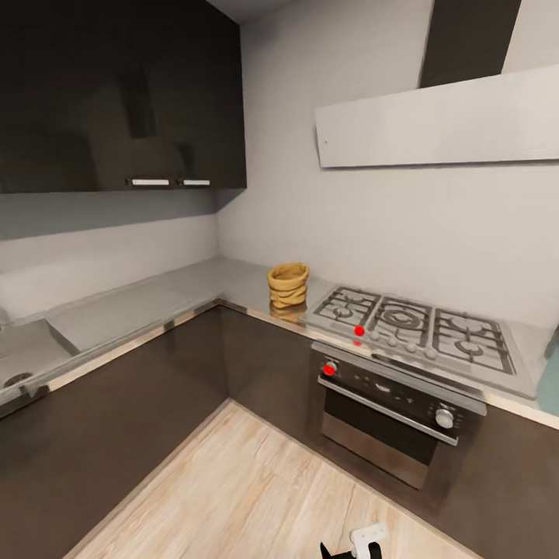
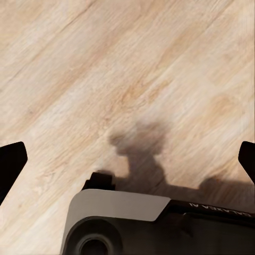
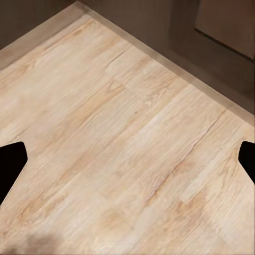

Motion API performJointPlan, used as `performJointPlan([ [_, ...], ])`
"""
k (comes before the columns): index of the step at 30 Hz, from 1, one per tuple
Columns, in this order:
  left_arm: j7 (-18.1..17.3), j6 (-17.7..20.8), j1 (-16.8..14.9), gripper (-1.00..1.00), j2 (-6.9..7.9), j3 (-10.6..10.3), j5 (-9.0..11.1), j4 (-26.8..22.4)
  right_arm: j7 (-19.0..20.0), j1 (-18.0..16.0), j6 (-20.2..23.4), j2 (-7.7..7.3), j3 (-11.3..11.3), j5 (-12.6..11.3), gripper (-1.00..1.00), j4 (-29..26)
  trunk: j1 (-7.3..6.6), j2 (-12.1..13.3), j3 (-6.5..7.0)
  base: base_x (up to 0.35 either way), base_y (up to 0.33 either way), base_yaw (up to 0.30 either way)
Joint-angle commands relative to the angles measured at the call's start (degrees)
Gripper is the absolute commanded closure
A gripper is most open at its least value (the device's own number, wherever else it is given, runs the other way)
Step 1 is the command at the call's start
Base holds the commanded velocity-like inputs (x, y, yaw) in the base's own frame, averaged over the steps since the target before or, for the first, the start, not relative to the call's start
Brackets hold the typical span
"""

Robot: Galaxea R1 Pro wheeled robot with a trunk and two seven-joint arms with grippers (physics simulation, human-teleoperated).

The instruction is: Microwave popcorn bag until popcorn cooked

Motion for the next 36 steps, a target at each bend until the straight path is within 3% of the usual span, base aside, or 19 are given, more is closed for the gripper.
performJointPlan([
  [1,0.02,-0.17,-0.05,-1.00,-0.02,0.15,0.15,0.04,0.14,-0.04,-0.21,0.00,-0.02,-0.14,-1.00,0.05,-0.19,0.38,0.12,0.343,0.162,0.000],
  [12,-0.46,-0.28,0.29,-1.00,0.00,0.11,0.12,0.04,0.15,-0.04,-0.34,0.00,0.02,-0.14,-1.00,0.07,-2.60,4.79,2.09,0.063,0.033,0.000],
  [26,-0.48,-0.22,-0.05,-1.00,-0.09,0.01,0.09,0.04,0.20,-0.04,-0.35,0.00,0.14,-0.09,-1.00,0.07,-5.68,10.41,4.61,0.254,0.228,0.000],
  [36,-0.46,-0.22,0.20,-1.00,-0.11,-0.10,0.02,0.04,0.20,-0.04,-0.34,0.00,0.12,-0.13,-1.00,0.07,-7.88,14.42,6.40,0.021,0.019,0.000],
])
